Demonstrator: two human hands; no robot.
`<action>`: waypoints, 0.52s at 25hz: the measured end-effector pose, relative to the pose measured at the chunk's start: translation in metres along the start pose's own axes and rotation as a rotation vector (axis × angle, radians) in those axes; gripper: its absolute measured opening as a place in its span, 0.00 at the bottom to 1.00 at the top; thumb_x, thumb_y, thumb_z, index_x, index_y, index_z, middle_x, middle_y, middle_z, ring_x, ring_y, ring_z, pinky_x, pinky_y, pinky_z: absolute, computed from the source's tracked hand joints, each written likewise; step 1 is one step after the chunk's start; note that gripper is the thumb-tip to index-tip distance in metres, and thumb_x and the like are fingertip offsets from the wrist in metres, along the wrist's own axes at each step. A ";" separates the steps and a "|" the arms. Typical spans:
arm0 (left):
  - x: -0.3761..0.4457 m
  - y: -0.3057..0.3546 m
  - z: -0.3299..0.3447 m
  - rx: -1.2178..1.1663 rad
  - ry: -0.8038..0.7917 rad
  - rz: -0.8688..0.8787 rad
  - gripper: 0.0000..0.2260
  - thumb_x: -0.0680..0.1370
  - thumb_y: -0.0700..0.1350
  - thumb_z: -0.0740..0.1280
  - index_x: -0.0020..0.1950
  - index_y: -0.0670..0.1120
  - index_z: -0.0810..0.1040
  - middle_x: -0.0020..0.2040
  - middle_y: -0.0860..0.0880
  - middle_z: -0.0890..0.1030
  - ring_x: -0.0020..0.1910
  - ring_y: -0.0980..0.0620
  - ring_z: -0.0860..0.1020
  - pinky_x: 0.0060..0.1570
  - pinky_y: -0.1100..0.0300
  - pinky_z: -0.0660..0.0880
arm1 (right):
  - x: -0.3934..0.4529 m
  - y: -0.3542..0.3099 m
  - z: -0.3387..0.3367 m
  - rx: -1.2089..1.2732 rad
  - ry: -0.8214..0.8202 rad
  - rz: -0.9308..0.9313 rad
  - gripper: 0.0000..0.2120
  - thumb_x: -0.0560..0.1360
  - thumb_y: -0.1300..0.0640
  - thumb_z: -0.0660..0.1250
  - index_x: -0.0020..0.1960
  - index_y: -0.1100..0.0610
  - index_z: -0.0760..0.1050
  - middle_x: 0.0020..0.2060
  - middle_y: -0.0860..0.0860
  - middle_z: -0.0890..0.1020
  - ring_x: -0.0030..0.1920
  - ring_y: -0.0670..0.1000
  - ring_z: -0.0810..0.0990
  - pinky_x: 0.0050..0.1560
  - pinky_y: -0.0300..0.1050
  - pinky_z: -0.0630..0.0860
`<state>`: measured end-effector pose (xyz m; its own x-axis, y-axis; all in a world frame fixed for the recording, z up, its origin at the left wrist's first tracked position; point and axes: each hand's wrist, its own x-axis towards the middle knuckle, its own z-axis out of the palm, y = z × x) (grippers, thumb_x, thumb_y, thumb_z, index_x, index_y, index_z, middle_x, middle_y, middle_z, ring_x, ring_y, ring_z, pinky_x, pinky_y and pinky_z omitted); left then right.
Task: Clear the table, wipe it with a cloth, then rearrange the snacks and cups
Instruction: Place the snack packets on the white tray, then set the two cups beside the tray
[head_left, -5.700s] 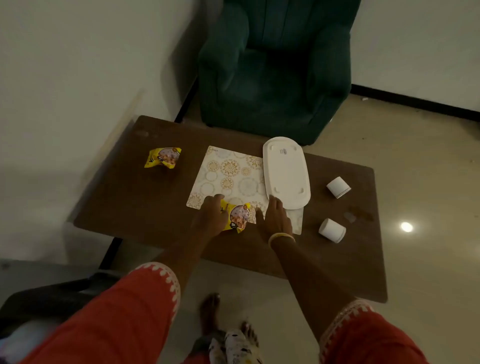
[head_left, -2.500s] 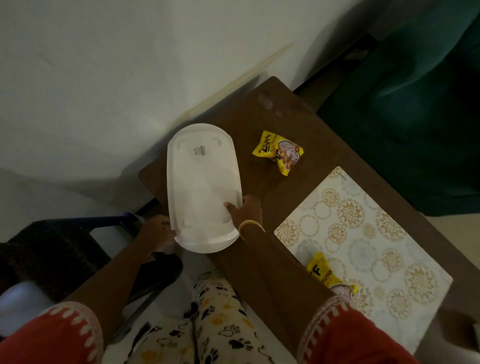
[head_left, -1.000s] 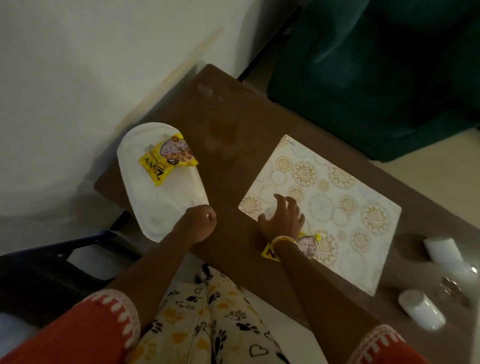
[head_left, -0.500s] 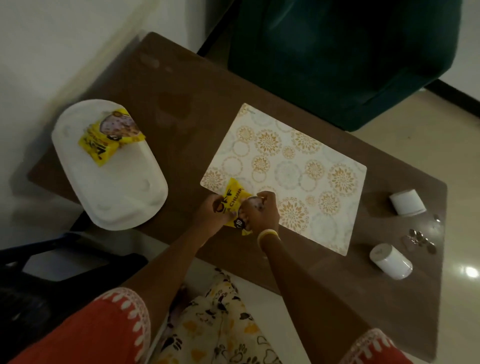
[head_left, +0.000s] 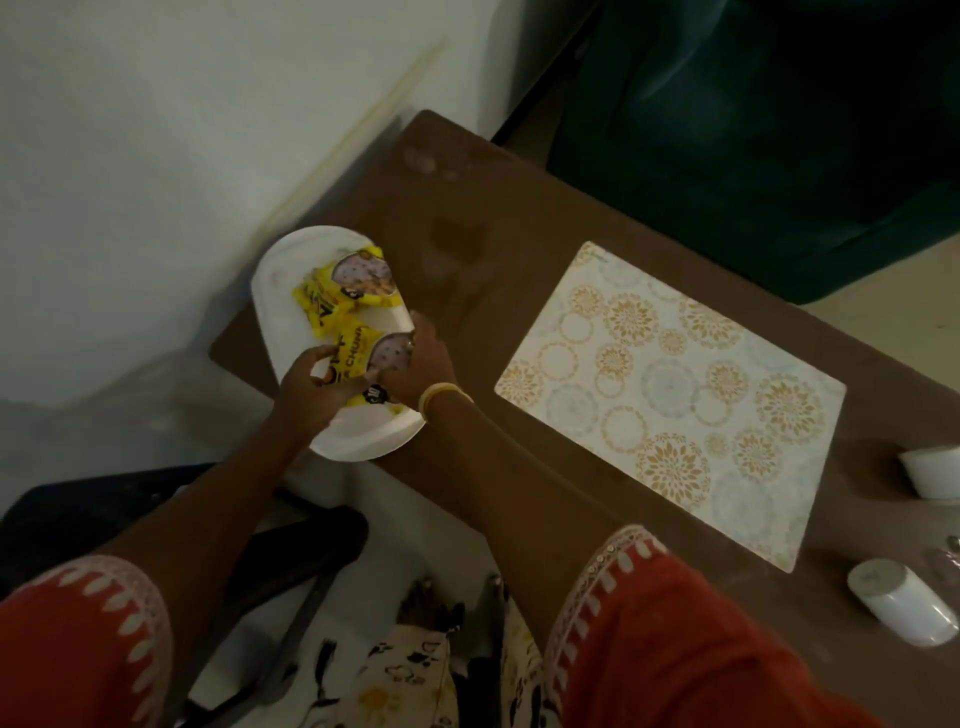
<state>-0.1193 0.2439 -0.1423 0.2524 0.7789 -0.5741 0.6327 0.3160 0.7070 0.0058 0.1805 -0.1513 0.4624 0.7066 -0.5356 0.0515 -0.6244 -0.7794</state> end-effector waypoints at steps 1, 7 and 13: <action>0.005 -0.001 -0.006 0.051 -0.011 0.025 0.29 0.71 0.48 0.74 0.71 0.48 0.68 0.66 0.43 0.74 0.63 0.43 0.74 0.49 0.52 0.73 | 0.005 -0.003 0.006 -0.030 -0.025 0.008 0.45 0.70 0.59 0.74 0.78 0.55 0.49 0.72 0.62 0.61 0.72 0.62 0.63 0.68 0.55 0.67; -0.022 0.011 -0.004 0.590 -0.017 0.353 0.26 0.78 0.48 0.65 0.75 0.47 0.62 0.68 0.38 0.69 0.67 0.38 0.68 0.64 0.42 0.68 | -0.030 0.023 -0.020 -0.358 0.006 -0.035 0.48 0.70 0.51 0.74 0.78 0.53 0.46 0.74 0.57 0.61 0.73 0.60 0.61 0.70 0.58 0.64; -0.095 0.044 0.061 0.871 -0.163 0.753 0.24 0.78 0.52 0.63 0.74 0.52 0.65 0.71 0.42 0.69 0.70 0.41 0.68 0.64 0.42 0.68 | -0.126 0.088 -0.113 -0.491 0.232 0.161 0.38 0.74 0.54 0.69 0.77 0.52 0.51 0.69 0.59 0.67 0.68 0.61 0.69 0.64 0.59 0.70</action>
<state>-0.0710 0.1507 -0.0822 0.8301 0.5123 -0.2203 0.5556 -0.7262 0.4049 0.0525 -0.0015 -0.1157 0.6779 0.5329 -0.5064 0.3444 -0.8388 -0.4216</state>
